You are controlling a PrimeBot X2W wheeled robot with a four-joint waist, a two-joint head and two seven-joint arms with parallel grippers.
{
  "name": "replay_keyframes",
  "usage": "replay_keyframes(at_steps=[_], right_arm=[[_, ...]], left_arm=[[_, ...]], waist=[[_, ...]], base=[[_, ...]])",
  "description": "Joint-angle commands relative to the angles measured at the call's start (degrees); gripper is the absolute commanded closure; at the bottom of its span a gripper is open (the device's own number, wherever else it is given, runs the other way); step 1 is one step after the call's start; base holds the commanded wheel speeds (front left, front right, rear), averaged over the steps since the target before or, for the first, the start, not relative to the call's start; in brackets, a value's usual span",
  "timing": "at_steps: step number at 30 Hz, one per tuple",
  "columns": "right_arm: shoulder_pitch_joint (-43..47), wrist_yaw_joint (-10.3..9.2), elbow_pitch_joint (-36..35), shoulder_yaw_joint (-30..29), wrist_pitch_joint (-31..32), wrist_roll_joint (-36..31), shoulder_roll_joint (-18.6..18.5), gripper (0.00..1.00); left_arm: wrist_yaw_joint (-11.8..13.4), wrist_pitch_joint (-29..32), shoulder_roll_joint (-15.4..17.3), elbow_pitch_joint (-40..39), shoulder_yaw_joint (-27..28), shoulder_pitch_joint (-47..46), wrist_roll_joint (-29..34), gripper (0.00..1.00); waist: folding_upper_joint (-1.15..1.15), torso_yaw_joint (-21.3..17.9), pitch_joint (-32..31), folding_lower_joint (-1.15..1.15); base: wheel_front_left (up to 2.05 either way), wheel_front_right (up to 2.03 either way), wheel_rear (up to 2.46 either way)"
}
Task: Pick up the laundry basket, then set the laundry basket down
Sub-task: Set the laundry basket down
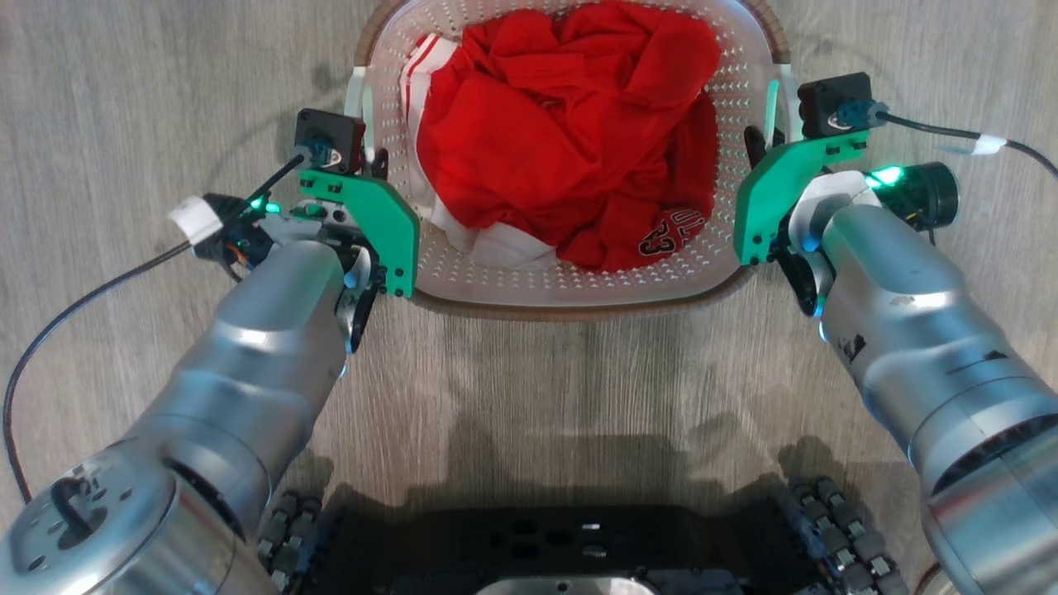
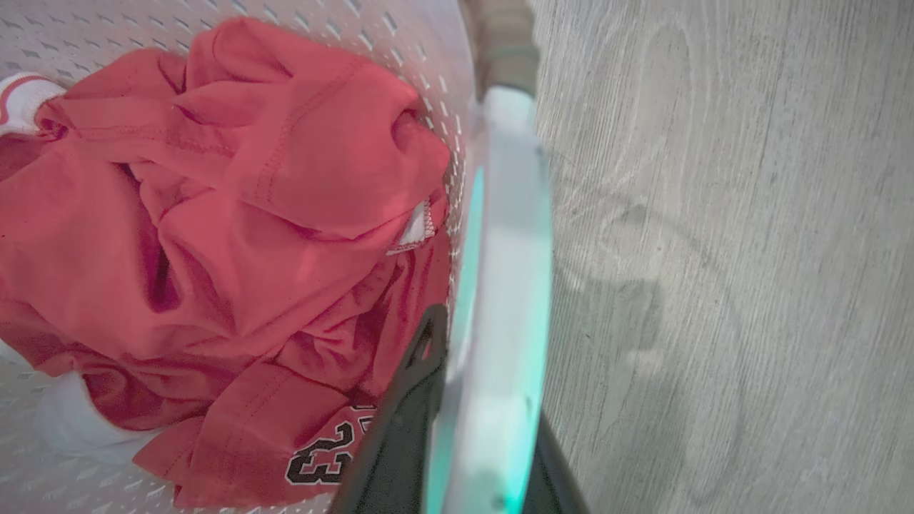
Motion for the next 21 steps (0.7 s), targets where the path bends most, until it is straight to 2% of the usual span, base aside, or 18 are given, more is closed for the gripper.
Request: replay_keyframes(at_steps=[1,21], right_arm=[[0.8,0.34,-0.6,0.4,-0.6,-1.3,0.5,1.00],[-0.2,0.34,-0.6,-0.8,-0.4,-2.8,0.5,1.00]], left_arm=[[0.5,-1.0,1.4,0.3,-0.2,-1.2,0.3,1.00],[0.8,-0.7,1.4,-0.1,-1.8,-2.2,-1.2,1.00]], waist=[[0.00,0.0,0.7,0.00],[0.00,-0.1,2.6,0.00]], base=[[0.00,0.00,0.00],[0.00,0.00,0.00]])
